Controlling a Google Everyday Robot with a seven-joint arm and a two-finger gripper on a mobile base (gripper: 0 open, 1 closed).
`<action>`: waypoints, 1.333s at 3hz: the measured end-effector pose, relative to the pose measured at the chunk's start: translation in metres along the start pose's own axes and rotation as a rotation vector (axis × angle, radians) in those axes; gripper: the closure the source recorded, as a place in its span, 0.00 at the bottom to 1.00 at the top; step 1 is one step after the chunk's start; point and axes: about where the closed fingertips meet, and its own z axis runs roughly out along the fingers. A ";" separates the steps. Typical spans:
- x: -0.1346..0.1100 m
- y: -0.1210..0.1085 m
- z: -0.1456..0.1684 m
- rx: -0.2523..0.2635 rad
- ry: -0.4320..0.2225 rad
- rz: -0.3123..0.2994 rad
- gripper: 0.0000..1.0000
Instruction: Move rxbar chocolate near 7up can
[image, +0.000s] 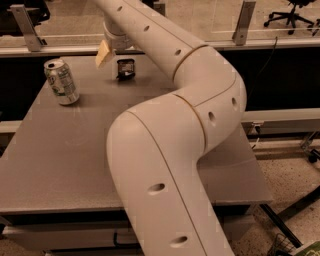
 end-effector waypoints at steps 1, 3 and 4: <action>-0.001 -0.001 0.004 0.010 -0.026 0.043 0.00; 0.013 -0.007 0.025 0.020 -0.021 0.109 0.00; 0.021 -0.003 0.034 0.006 -0.006 0.133 0.16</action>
Offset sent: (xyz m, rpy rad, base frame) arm -0.0003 -0.0123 -0.0228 0.0285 -0.0478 -0.1163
